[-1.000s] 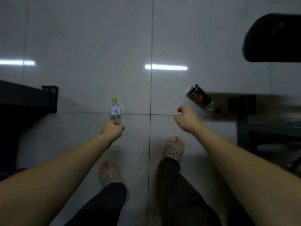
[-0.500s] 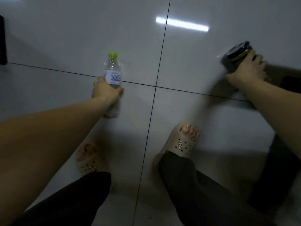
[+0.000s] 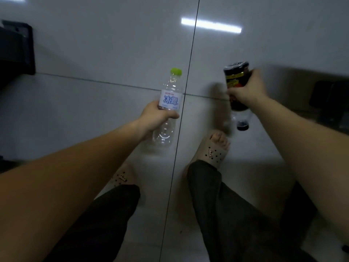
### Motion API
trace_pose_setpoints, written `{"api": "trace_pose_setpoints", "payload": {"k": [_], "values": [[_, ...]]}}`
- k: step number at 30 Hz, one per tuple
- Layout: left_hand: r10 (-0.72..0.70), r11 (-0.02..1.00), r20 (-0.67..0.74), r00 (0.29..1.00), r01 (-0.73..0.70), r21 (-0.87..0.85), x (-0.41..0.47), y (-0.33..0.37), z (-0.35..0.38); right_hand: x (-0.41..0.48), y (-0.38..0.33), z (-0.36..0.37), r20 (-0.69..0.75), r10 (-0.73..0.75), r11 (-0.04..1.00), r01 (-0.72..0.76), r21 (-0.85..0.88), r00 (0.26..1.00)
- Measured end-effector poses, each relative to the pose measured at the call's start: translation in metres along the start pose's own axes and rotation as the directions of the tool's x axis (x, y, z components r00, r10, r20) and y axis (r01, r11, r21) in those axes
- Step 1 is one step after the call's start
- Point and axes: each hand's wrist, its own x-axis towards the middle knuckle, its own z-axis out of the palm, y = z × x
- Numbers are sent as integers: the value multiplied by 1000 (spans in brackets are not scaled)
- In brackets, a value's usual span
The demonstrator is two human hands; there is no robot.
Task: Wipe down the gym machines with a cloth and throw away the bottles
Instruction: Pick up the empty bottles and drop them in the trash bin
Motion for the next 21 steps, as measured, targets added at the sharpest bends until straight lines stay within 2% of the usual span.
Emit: {"api": "trace_pose_setpoints", "payload": {"k": [4, 9, 12, 15, 18, 21], "values": [[92, 996, 11, 996, -92, 13, -80, 45, -33, -82, -59, -49, 159, -28, 934, -31, 355, 987], [215, 970, 211, 954, -233, 67, -189, 125, -79, -212, -122, -119, 461, -12, 838, -243, 489, 887], [288, 936, 391, 874, -343, 77, -255, 177, -94, -290, -148, -161, 547, -47, 717, -353, 601, 836], [331, 888, 535, 777, -448, 100, -322, 216, -94, -369, -155, -189, 534, -96, 608, -375, 700, 840], [310, 847, 684, 660, -519, 117, -390, 238, -89, -455, -151, -213, 523, -136, 503, -396, 768, 841], [214, 852, 794, 569, -506, 133, -450, 248, -77, -538, -135, -233, 500, -176, 455, -380, 805, 848]]}}
